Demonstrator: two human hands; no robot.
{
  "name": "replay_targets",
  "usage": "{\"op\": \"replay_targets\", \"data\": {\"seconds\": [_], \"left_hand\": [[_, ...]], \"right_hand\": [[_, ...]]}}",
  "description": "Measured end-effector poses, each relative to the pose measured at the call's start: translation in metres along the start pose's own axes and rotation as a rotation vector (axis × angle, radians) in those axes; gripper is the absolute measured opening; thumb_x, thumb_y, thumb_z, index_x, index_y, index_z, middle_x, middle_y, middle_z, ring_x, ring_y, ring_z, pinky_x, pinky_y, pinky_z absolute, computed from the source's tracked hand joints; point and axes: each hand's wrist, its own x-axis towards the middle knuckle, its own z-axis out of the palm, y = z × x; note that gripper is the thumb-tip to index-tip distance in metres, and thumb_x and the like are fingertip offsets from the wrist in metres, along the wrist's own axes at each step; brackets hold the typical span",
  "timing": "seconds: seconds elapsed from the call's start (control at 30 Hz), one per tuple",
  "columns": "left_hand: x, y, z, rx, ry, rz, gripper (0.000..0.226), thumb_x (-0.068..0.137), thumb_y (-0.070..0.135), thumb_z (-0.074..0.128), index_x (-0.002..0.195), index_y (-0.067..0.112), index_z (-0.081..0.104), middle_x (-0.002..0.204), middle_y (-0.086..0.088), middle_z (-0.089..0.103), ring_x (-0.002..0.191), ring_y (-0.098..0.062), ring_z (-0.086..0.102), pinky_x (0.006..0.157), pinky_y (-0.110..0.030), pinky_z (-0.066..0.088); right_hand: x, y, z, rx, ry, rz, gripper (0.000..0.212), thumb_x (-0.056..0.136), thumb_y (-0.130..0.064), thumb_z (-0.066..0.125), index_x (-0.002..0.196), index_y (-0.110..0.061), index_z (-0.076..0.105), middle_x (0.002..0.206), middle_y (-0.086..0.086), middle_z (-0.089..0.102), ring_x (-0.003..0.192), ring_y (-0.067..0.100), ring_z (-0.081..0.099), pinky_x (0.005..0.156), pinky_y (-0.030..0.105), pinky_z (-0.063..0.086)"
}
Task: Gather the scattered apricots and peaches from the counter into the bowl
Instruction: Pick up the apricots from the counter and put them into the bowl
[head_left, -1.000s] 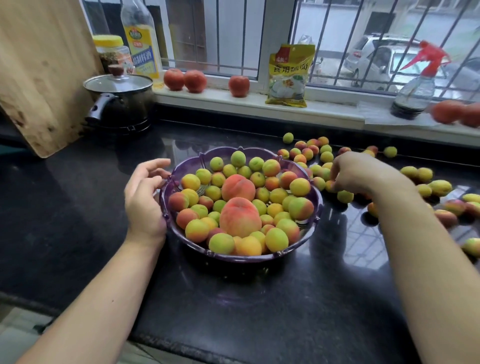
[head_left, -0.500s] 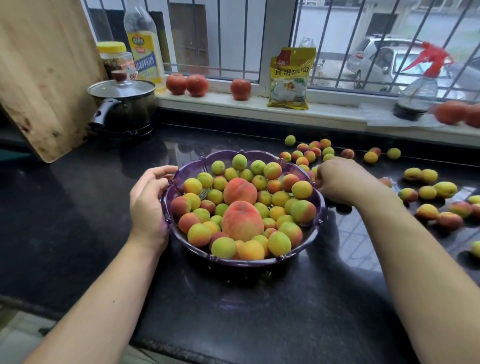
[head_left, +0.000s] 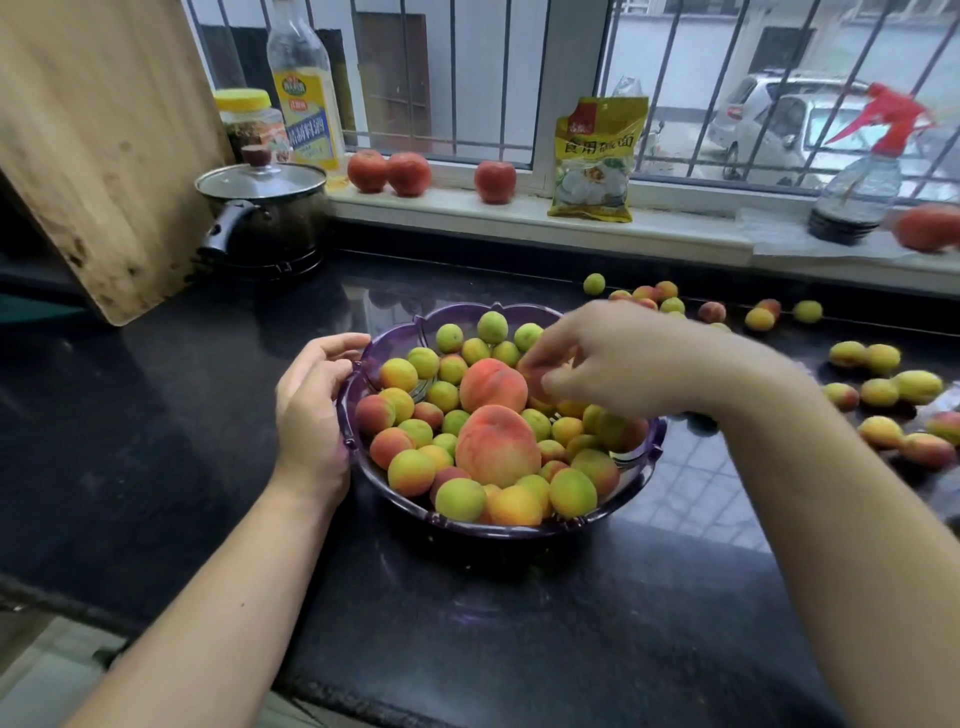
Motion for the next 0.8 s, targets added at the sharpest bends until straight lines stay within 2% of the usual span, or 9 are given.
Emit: {"op": "replay_targets", "data": {"seconds": [0.13,0.27,0.33,0.4,0.43,0.53,0.6,0.73,0.8], "left_hand": [[0.001,0.001,0.000,-0.007,-0.004,-0.015,0.027,0.095,0.006,0.046,0.102,0.006,0.072,0.087,-0.001,0.074,0.081,-0.014,0.070,0.071,-0.028,0.057],[0.000,0.001,-0.001,-0.007,-0.014,-0.019,0.028,0.098,0.002,0.043,0.103,0.005,0.071,0.085,-0.001,0.073,0.080,-0.014,0.070,0.070,-0.028,0.058],[0.000,0.001,-0.002,-0.012,-0.021,-0.023,0.027,0.095,0.007,0.046,0.103,0.005,0.072,0.087,-0.002,0.073,0.081,-0.015,0.070,0.070,-0.028,0.058],[0.000,0.001,-0.002,-0.004,-0.027,-0.022,0.028,0.095,0.006,0.046,0.106,0.004,0.071,0.090,-0.002,0.073,0.082,-0.013,0.070,0.072,-0.027,0.059],[-0.001,0.001,-0.002,-0.001,-0.035,-0.017,0.028,0.096,0.005,0.045,0.107,0.003,0.071,0.093,-0.003,0.073,0.083,-0.012,0.071,0.072,-0.026,0.059],[0.000,0.000,-0.002,0.001,-0.065,-0.022,0.030,0.095,0.008,0.046,0.112,0.005,0.071,0.103,-0.004,0.072,0.090,-0.009,0.071,0.077,-0.023,0.059],[0.003,-0.001,-0.003,-0.010,-0.088,-0.043,0.037,0.087,0.017,0.049,0.115,0.009,0.072,0.114,-0.008,0.073,0.101,-0.015,0.072,0.084,-0.028,0.059],[0.006,-0.003,-0.004,-0.040,-0.085,-0.065,0.046,0.082,0.019,0.048,0.120,0.008,0.073,0.122,-0.015,0.074,0.114,-0.026,0.072,0.097,-0.039,0.058],[0.007,-0.004,-0.003,-0.044,-0.087,-0.056,0.047,0.081,0.016,0.047,0.118,0.005,0.074,0.118,-0.015,0.076,0.113,-0.027,0.072,0.096,-0.038,0.059]], "right_hand": [[0.006,-0.003,0.017,-0.273,-0.097,0.010,0.023,0.095,-0.036,0.058,0.114,-0.025,0.064,0.100,-0.001,0.063,0.091,0.017,0.058,0.075,0.031,0.053],[0.009,-0.003,0.022,-0.378,-0.093,-0.038,0.021,0.101,-0.036,0.050,0.102,-0.023,0.067,0.098,0.000,0.062,0.090,0.020,0.056,0.084,0.038,0.045],[0.010,-0.002,0.023,-0.350,-0.079,-0.042,0.021,0.102,-0.033,0.051,0.104,-0.022,0.068,0.100,0.000,0.063,0.088,0.018,0.057,0.072,0.028,0.046],[0.009,-0.002,0.024,-0.329,-0.070,-0.041,0.019,0.102,-0.032,0.053,0.104,-0.021,0.068,0.099,0.000,0.064,0.086,0.016,0.058,0.057,0.020,0.036],[0.009,-0.001,0.024,-0.320,-0.066,-0.045,0.018,0.101,-0.032,0.053,0.104,-0.021,0.068,0.099,0.000,0.064,0.085,0.015,0.058,0.054,0.018,0.033],[0.008,0.001,0.017,-0.223,-0.032,-0.067,0.017,0.100,-0.034,0.056,0.108,-0.025,0.068,0.097,-0.006,0.066,0.085,0.009,0.060,0.063,0.017,0.043],[0.007,0.009,0.004,-0.048,0.092,-0.043,0.014,0.099,-0.034,0.059,0.108,-0.029,0.069,0.096,-0.012,0.067,0.087,0.004,0.062,0.073,0.022,0.051],[0.033,0.054,-0.027,0.230,0.392,0.117,0.014,0.098,-0.015,0.060,0.099,-0.025,0.070,0.089,-0.007,0.072,0.081,0.008,0.067,0.066,0.022,0.048],[0.071,0.087,-0.027,0.137,0.345,0.225,0.023,0.096,-0.004,0.059,0.106,-0.022,0.069,0.102,0.001,0.072,0.090,0.014,0.067,0.066,0.024,0.050]]}}
